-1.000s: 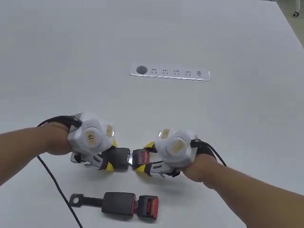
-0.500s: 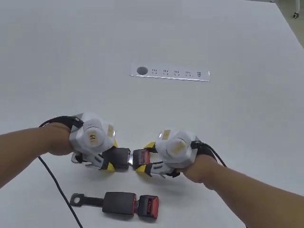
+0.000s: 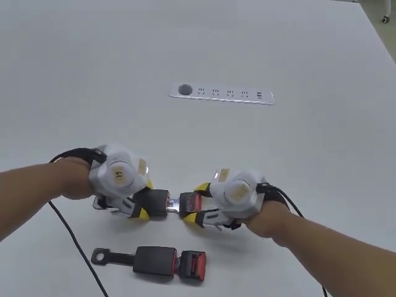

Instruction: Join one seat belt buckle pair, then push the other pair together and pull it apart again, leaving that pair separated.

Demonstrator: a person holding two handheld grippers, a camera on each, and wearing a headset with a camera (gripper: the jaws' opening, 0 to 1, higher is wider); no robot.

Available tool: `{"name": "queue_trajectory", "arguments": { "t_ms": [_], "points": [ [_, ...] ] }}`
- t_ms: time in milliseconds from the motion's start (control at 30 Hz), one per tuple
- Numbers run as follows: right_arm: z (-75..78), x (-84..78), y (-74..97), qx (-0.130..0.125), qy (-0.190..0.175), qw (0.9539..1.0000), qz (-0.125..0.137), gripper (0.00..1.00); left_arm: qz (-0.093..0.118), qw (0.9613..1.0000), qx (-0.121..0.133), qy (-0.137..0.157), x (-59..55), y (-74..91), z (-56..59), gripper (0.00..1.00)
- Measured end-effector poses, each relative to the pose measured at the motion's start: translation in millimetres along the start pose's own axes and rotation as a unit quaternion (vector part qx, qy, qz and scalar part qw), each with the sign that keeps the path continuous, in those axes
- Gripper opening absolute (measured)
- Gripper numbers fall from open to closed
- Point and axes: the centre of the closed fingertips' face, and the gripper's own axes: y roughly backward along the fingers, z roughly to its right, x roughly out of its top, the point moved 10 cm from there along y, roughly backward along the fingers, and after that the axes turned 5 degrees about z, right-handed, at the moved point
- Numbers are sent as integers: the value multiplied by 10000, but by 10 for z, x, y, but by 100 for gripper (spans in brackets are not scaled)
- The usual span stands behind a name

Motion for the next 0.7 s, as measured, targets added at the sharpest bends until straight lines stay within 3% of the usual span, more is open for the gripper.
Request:
{"name": "queue_trajectory", "arguments": {
  "t_ms": [300, 700],
  "points": [
    [20, -20, 25, 37, 44, 10000, 22, 37, 23, 10000, 21, 33, 5, -1, -3, 35],
    [150, -283, 393, -118, -148, 9998, -119, 37, 44, 10000, 37, 63, -1, 6, 8, 35]
  ]
}}
